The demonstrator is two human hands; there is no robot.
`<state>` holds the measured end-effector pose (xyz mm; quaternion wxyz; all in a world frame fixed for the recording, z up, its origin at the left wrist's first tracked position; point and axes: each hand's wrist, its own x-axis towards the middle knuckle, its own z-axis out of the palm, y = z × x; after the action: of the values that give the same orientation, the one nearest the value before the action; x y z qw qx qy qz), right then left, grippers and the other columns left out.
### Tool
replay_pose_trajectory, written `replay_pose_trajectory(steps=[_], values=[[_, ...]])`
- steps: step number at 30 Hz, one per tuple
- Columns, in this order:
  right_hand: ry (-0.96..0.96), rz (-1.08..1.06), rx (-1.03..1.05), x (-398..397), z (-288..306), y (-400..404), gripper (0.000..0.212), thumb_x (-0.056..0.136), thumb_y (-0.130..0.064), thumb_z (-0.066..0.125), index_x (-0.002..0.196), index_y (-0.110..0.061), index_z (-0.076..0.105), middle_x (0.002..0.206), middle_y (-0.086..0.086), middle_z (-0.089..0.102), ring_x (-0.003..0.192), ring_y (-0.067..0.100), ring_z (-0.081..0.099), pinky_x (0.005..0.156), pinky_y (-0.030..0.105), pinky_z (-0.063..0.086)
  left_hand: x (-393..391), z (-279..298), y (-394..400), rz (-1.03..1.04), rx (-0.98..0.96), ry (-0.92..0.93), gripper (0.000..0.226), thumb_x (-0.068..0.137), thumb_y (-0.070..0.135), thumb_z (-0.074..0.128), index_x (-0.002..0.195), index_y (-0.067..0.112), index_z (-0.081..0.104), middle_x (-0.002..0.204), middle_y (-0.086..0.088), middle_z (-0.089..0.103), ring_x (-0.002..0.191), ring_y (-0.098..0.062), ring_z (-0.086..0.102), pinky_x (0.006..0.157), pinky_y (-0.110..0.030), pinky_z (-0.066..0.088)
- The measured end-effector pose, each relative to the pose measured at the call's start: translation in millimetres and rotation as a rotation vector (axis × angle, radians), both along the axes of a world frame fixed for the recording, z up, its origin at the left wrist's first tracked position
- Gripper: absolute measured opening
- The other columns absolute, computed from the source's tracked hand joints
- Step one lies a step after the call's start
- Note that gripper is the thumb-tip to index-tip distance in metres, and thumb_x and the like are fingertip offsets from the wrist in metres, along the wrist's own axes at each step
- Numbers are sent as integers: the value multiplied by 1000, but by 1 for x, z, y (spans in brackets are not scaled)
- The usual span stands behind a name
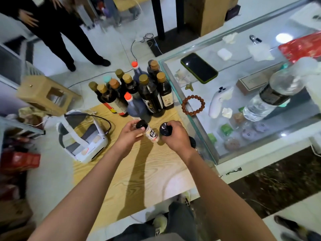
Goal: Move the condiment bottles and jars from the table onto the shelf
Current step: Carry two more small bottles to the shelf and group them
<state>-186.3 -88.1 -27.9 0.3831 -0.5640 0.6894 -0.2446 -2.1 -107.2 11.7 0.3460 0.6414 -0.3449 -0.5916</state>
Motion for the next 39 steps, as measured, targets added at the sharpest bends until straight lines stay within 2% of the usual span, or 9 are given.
replay_pose_trajectory(steps=[4, 9, 14, 20, 22, 26, 30, 35, 39], values=[[-119, -44, -68, 3, 30, 16, 53, 71, -17, 80, 120, -18, 59, 116, 0, 50, 105, 19, 56, 98, 28, 46, 2, 16, 10, 72, 5, 151, 32, 93, 11, 60, 123, 14, 50, 107, -3, 67, 98, -21, 64, 81, -43, 52], [-180, -132, -145, 14, 70, 53, 52, 70, -14, 80, 118, -18, 62, 114, -1, 51, 99, 11, 52, 96, 21, 42, -4, 42, 25, 110, -29, 261, 33, 101, 21, 47, 134, 23, 48, 119, -8, 62, 101, -29, 59, 91, -56, 47], [-150, -250, -258, 28, 98, 100, 51, 68, -11, 80, 117, -16, 65, 114, 3, 55, 101, 13, 56, 100, 27, 47, -15, 74, 55, 75, -122, 361, 35, 102, 12, 28, 121, 21, 56, 103, -17, 63, 83, -28, 59, 73, -35, 48], [-100, -465, -346, 46, 123, 179, 48, 69, -12, 80, 115, -19, 67, 111, -2, 55, 94, -9, 52, 83, -3, 35, -19, 97, 111, -162, -209, 451, 21, 96, 10, 42, 109, 18, 57, 90, -11, 57, 68, -18, 57, 61, -27, 48], [-94, -547, -371, 48, 126, 210, 48, 69, -12, 80, 114, -19, 67, 109, -2, 56, 95, -16, 49, 84, -1, 37, -22, 102, 130, -268, -269, 435, 22, 96, 7, 49, 114, 17, 56, 95, -5, 59, 72, -13, 60, 65, -26, 49], [-57, -696, -414, 41, 137, 272, 48, 66, -18, 80, 113, -22, 68, 108, -7, 56, 102, -10, 53, 93, 31, 53, -37, 115, 167, -521, -335, 430, 29, 92, 4, 59, 118, 18, 56, 102, 1, 63, 85, -9, 63, 74, -26, 53], [30, -806, -451, 20, 162, 333, 47, 69, -16, 81, 114, -21, 68, 110, -5, 59, 101, -12, 53, 91, 25, 52, -72, 136, 214, -741, -330, 353, 41, 88, 6, 66, 126, 14, 52, 116, -2, 64, 103, -12, 61, 91, -31, 51], [69, -1002, -497, -18, 189, 419, 48, 66, -25, 78, 113, -27, 67, 111, -8, 60, 105, 2, 58, 96, 32, 52, -137, 163, 289, -1003, -404, 363, 34, 86, 2, 67, 115, 14, 53, 105, 4, 65, 94, -2, 61, 82, -17, 49], [98, -1158, -539, -54, 211, 498, 49, 66, -27, 78, 112, -35, 62, 106, -22, 58, 95, 10, 65, 84, 35, 57, -191, 180, 357, -1198, -461, 377, 30, 86, 9, 69, 109, 24, 59, 107, 3, 69, 99, -5, 64, 81, -17, 49]])
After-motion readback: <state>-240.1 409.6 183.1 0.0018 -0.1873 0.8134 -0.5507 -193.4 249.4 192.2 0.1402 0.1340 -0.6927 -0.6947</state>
